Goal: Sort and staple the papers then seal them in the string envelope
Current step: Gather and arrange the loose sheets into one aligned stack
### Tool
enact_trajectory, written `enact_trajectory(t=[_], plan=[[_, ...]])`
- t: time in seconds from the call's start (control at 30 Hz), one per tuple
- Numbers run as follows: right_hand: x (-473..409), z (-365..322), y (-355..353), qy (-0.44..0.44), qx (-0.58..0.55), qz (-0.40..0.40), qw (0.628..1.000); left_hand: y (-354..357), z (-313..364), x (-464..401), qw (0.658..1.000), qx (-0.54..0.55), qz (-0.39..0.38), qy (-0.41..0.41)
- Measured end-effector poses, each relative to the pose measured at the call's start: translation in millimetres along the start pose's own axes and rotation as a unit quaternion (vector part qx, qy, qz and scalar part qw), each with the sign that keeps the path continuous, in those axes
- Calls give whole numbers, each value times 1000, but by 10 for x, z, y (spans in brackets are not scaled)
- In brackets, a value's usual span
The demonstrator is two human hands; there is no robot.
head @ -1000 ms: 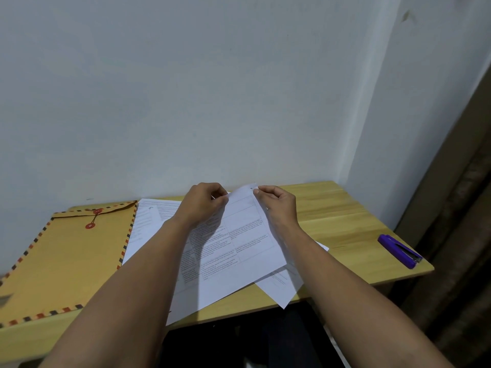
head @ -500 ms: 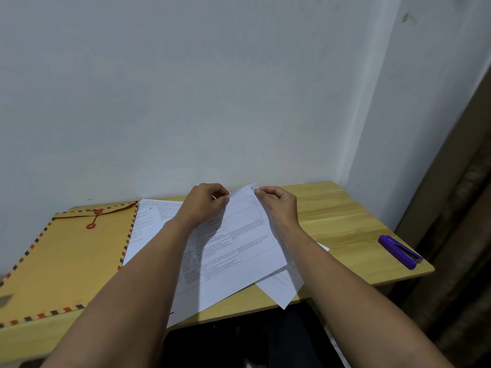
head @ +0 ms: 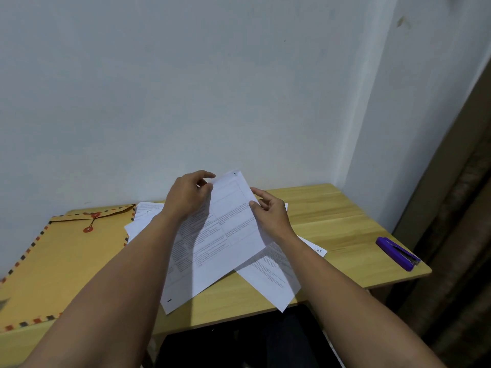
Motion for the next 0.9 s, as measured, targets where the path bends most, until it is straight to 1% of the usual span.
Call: enact_trajectory(t=[0.13, 0.37, 0.53, 0.7, 0.9], plan=[[5, 8, 31, 10, -5, -3, 1000, -14, 6, 23, 1000, -5, 4, 16], [31, 35, 100, 2, 33, -42, 999, -50, -75, 27, 1000, -8, 18, 10], [32, 71, 77, 3, 38, -40, 998, -27, -25, 29, 1000, -12, 15, 19], [39, 63, 18, -4, 35, -18, 999, -53, -51, -7, 999, -31, 32, 18], [62, 28, 31, -10, 36, -30, 999, -43, -35, -9, 999, -40, 21, 23]])
Point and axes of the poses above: each hand's wrist, its own x-axis away from the middle knuckle, its own y-axis out of the palm, z = x × y, the point moved 6 cm from there along -x, towards the middle knuckle, and after that the axes turned 13 degrees about -y, right-handed, at the moved point
